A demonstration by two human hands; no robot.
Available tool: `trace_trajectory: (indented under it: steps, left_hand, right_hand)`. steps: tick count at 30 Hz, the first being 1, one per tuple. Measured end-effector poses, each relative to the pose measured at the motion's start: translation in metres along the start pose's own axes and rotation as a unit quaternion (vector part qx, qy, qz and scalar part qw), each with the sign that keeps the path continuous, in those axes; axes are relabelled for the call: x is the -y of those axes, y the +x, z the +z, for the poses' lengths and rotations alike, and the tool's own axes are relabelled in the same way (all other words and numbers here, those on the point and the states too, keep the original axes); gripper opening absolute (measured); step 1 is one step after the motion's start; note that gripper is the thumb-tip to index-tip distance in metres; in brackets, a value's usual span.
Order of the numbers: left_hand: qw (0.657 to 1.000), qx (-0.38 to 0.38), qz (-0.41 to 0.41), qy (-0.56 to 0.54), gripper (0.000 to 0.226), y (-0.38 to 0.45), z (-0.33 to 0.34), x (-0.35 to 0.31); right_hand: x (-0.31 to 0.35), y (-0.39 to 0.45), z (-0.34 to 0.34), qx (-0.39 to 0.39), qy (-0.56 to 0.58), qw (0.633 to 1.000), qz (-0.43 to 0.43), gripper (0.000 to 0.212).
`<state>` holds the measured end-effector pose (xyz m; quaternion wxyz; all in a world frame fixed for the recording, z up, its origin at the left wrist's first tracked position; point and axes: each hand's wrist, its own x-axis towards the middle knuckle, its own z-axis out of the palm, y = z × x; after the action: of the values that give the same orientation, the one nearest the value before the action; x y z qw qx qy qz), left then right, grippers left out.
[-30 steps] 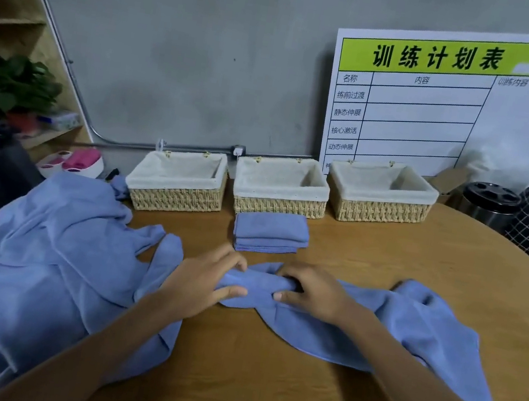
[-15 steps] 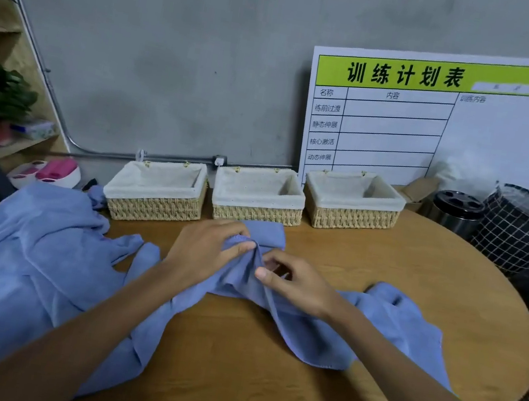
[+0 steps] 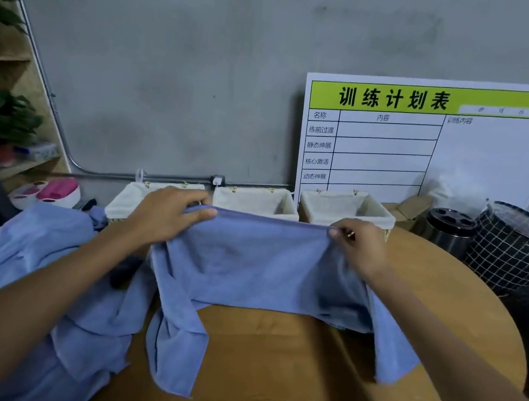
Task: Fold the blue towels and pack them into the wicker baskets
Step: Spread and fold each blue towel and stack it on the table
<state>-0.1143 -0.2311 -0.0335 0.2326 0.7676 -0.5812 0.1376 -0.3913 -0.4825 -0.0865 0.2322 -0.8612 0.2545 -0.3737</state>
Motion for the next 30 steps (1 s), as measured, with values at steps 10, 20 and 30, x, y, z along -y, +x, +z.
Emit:
trace_trajectory:
  steps: [10,20,30]
  left_hand:
    - [0.992,-0.071,0.019,0.099,0.061,0.011,-0.074,-0.009]
    - [0.945,-0.193,0.119,0.236,0.048,0.008,-0.157,-0.083]
    - [0.914,-0.276,0.16,0.251,0.041,-0.019,-0.215,-0.1]
  right_hand:
    - [0.04,0.044,-0.068,-0.025,-0.156,0.987,-0.007,0.011]
    - [0.089,0.036,-0.139,-0.178,-0.214,0.958,0.071,0.049]
    - [0.135,0.027,-0.159,-0.274,-0.078,0.958,-0.042,0.033]
